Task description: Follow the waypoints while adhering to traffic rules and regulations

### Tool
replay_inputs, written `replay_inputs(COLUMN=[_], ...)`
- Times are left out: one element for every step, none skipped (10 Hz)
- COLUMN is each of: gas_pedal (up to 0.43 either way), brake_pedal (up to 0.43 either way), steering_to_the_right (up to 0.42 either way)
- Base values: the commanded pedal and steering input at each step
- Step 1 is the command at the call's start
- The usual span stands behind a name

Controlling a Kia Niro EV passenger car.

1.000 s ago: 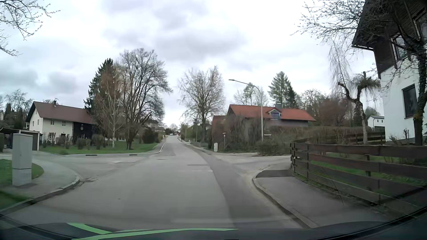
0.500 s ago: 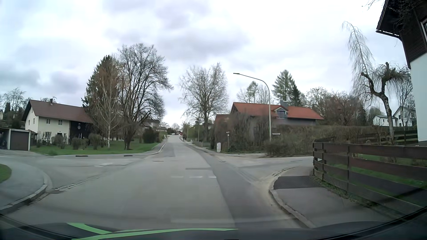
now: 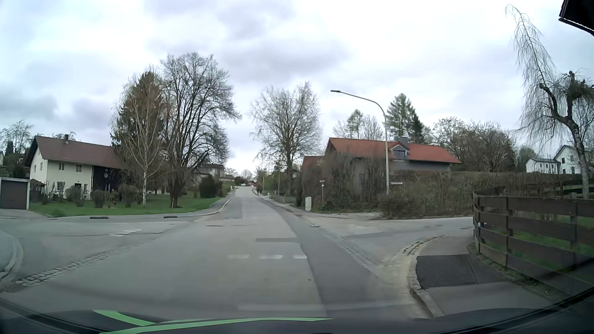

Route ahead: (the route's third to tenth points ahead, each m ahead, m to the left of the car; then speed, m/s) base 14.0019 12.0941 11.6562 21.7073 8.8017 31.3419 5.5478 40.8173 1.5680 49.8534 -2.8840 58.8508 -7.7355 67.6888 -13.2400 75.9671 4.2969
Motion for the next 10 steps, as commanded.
replay_inputs(gas_pedal=[0.0, 0.0, 0.0, 0.0, 0.0, 0.0, 0.0, 0.0, 0.0, 0.0], brake_pedal=[0.0, 0.0, 0.0, 0.0, 0.0, 0.0, 0.0, 0.0, 0.0, 0.0], steering_to_the_right=[-0.014, -0.014, -0.014, -0.015, -0.014, -0.015, -0.016, -0.018, -0.018, -0.019])
